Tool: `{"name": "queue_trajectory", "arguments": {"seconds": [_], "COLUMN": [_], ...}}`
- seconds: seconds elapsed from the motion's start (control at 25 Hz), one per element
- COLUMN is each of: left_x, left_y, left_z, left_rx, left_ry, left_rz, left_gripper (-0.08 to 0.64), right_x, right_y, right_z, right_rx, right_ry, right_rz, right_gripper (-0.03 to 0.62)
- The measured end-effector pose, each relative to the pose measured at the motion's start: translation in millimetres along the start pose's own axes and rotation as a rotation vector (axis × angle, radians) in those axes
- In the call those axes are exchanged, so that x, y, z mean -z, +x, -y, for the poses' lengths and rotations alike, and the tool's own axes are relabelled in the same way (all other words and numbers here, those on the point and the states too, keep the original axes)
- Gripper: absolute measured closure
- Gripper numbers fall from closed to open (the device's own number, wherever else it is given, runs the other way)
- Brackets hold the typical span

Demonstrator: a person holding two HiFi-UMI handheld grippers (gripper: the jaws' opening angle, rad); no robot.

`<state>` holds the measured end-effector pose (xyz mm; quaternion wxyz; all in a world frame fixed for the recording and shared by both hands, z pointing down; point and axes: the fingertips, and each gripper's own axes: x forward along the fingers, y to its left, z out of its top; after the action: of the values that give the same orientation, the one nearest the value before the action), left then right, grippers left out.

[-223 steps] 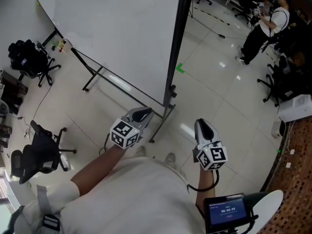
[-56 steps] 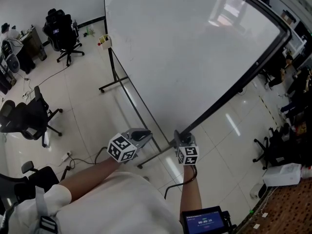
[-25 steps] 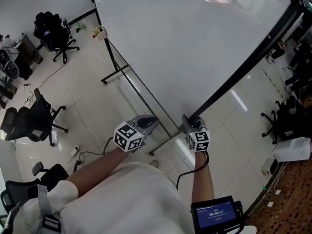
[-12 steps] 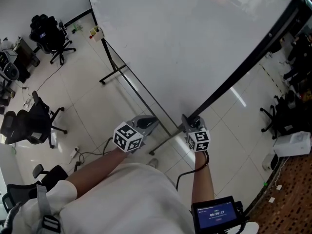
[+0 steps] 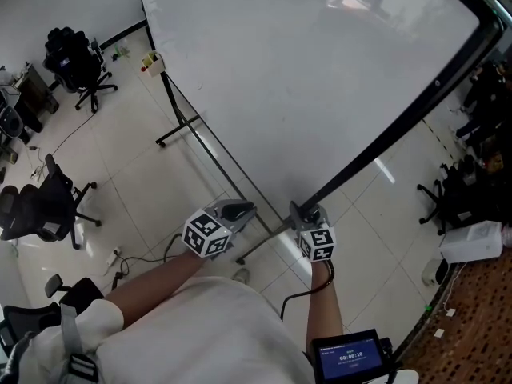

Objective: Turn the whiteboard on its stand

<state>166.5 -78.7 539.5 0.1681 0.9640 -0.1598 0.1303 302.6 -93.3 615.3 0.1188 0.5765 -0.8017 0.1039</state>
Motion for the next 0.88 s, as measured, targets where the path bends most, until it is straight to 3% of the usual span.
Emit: {"name": "queue_trajectory", "arguments": {"seconds": [0.88], "left_x": [2.4], "left_y": [11.5], "left_z": [5.2], "left_rx": [0.014], "left_ry": [0.012], "left_rz": [-0.007], "left_gripper": [0.500], "right_x": [11.2], "right_y": [-20.7], "right_z": [9.3], "right_rx": [0.008], "right_ry": [0.011], "right_rz": [0.011], "right_gripper": [0.440]}}
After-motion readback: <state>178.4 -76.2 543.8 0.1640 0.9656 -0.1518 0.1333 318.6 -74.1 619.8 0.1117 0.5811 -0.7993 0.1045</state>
